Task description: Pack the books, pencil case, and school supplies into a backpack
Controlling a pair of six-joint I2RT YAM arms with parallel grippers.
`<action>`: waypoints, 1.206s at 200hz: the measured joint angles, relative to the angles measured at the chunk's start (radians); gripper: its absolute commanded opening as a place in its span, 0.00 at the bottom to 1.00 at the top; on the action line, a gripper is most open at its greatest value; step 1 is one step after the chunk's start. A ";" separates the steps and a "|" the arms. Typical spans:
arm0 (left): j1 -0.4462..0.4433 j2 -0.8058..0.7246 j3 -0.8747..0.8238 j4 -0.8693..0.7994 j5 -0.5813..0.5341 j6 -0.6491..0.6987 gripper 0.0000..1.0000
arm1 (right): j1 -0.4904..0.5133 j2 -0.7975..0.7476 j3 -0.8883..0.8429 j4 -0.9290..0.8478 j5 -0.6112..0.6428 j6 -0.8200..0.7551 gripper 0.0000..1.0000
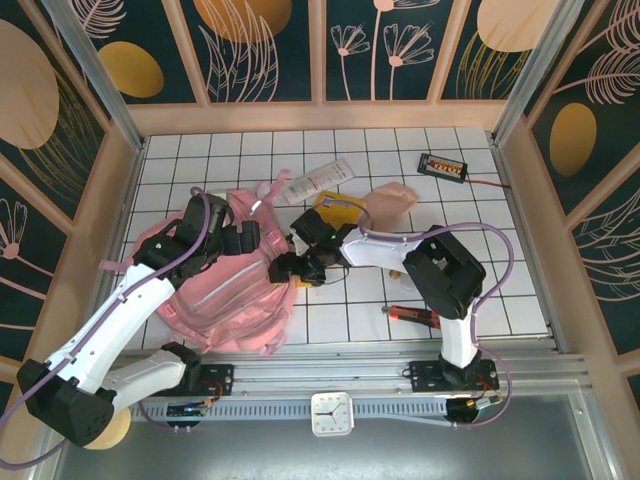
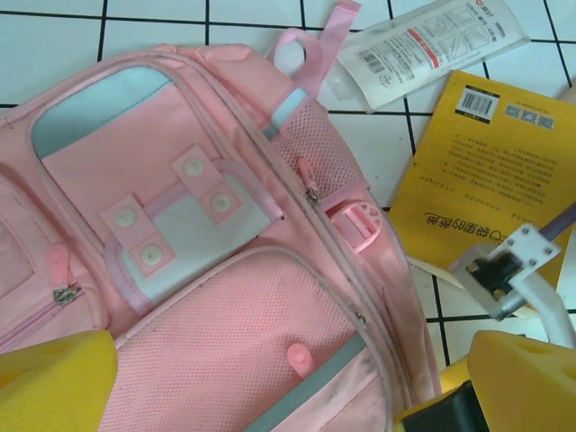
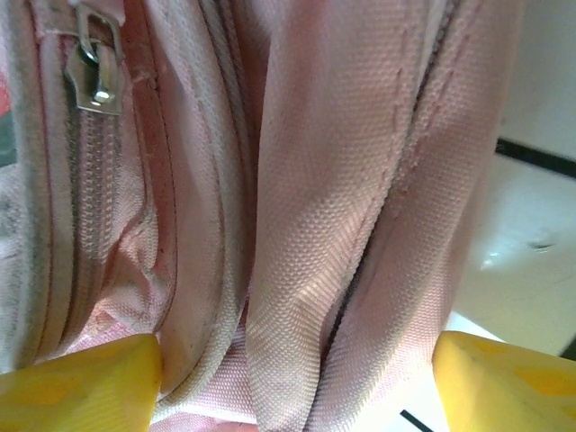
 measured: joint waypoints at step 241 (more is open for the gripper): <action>-0.057 0.094 -0.017 0.011 0.180 0.125 0.94 | -0.177 -0.133 0.031 0.026 -0.009 0.237 0.28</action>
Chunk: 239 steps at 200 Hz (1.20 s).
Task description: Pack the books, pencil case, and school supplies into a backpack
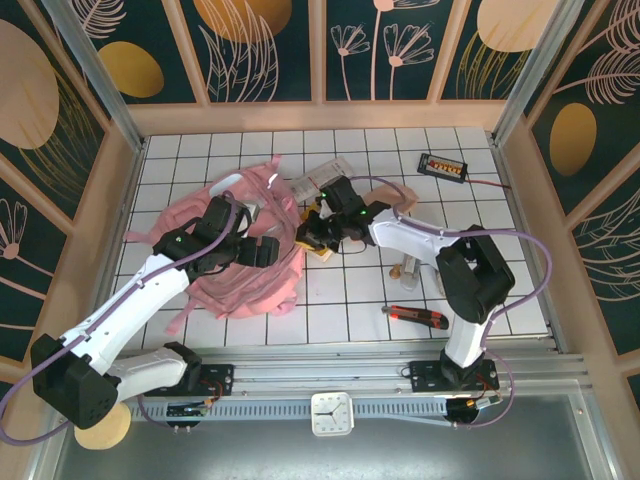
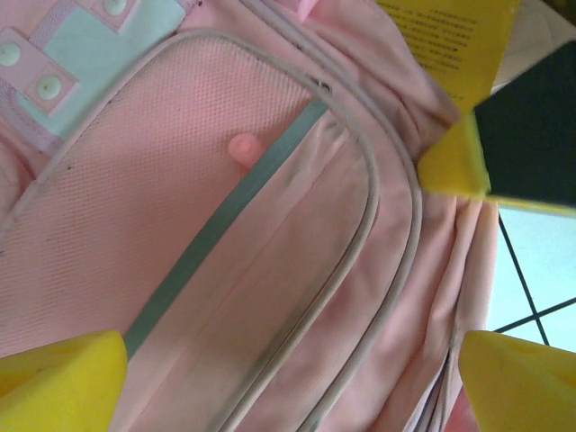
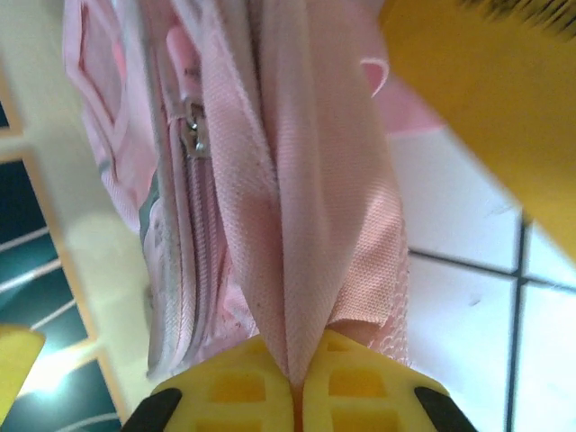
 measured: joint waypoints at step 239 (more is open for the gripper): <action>-0.195 0.606 0.271 -0.129 -0.280 -0.008 0.72 | -0.354 0.068 0.245 -0.265 -0.138 -0.401 0.53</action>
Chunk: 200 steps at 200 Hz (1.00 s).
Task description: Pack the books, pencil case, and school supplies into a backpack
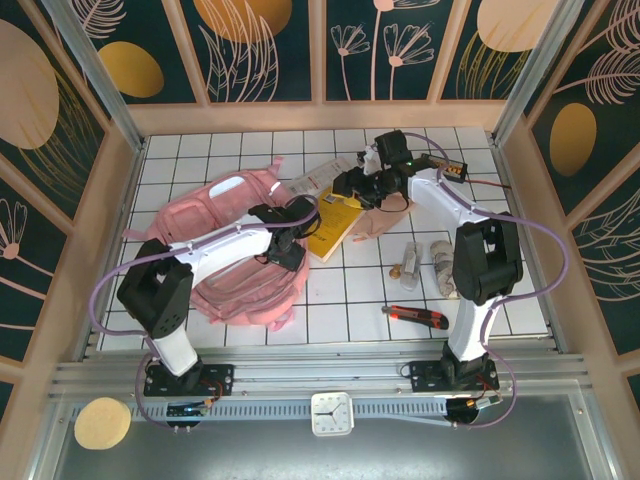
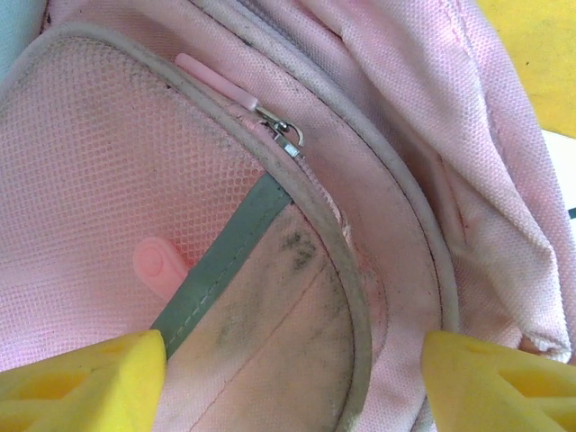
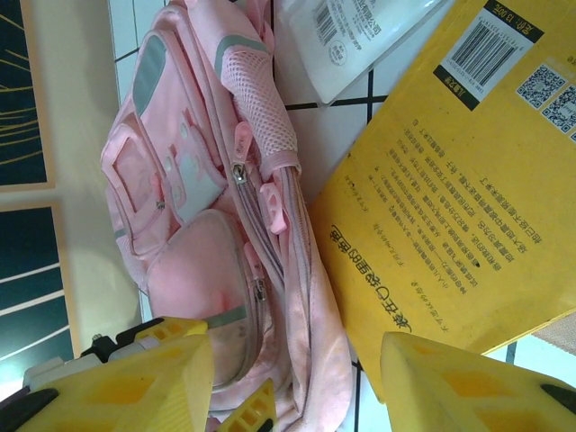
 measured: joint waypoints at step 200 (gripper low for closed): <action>0.049 -0.177 -0.045 0.032 -0.105 0.256 0.00 | 0.007 -0.162 -0.164 0.420 -0.002 -0.223 0.52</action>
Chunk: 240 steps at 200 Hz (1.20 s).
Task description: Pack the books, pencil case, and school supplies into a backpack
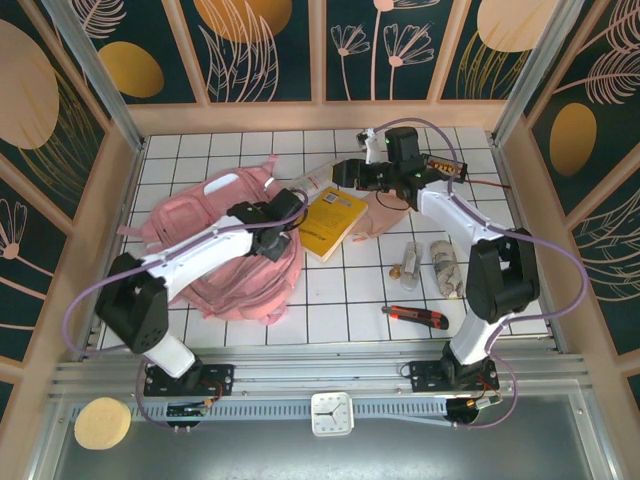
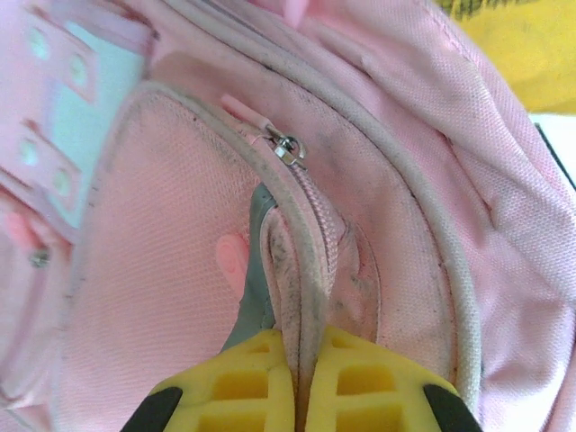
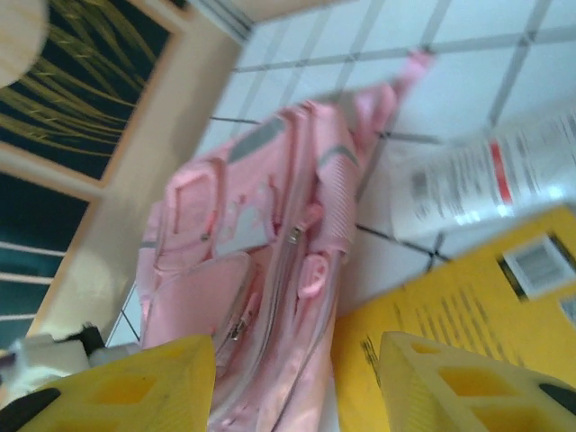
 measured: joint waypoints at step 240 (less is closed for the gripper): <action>0.109 -0.372 -0.194 0.148 0.188 0.431 0.00 | 0.140 0.170 -0.018 0.035 -0.216 -0.874 0.47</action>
